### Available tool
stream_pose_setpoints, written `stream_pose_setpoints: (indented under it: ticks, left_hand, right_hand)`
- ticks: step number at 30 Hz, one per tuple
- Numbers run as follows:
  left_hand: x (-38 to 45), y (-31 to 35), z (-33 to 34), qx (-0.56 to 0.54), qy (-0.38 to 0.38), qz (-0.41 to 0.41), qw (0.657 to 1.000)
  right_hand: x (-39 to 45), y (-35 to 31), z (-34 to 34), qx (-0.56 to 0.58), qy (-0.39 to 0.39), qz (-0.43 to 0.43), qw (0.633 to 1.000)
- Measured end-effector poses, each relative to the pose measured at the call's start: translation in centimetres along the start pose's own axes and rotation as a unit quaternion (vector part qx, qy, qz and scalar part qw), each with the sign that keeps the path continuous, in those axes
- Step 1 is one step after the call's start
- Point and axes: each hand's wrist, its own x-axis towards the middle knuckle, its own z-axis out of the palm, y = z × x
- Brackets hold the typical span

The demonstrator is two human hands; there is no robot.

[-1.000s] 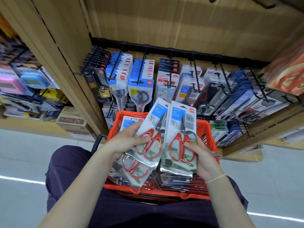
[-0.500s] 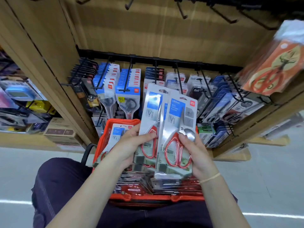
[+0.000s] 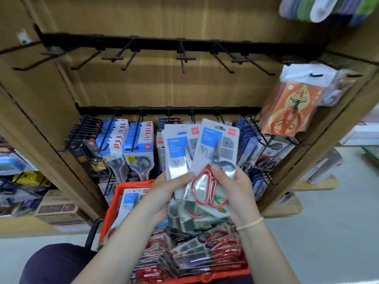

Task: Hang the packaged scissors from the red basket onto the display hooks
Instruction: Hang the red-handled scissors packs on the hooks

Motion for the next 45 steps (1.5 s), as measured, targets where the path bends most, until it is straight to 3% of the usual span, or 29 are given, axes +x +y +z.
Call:
stream_pose_setpoints:
  ticks: [9, 15, 20, 28, 45]
  left_hand:
    - [1.9, 1.8, 2.7, -0.003, -0.001, 0.0, 1.0]
    - [3.4, 3.1, 3.8, 0.016, 0.048, 0.077, 0.996]
    - [3.9, 4.1, 4.5, 0.054, 0.04, 0.119, 0.991]
    - [4.1, 4.5, 6.2, 0.061, 0.024, 0.112, 0.992]
    - [5.3, 4.1, 7.4, 0.035, 0.015, 0.115, 0.993]
  right_hand:
    - [1.1, -2.7, -3.6, -0.01, -0.003, -0.022, 1.0]
    - [2.9, -4.3, -7.1, -0.032, 0.043, -0.052, 0.997]
    - [5.5, -6.3, -8.3, -0.032, 0.102, -0.083, 0.991]
    - [10.5, -8.9, -8.3, -0.045, 0.109, -0.14, 0.983]
    - [12.8, -8.3, -8.5, -0.077, 0.132, -0.124, 0.98]
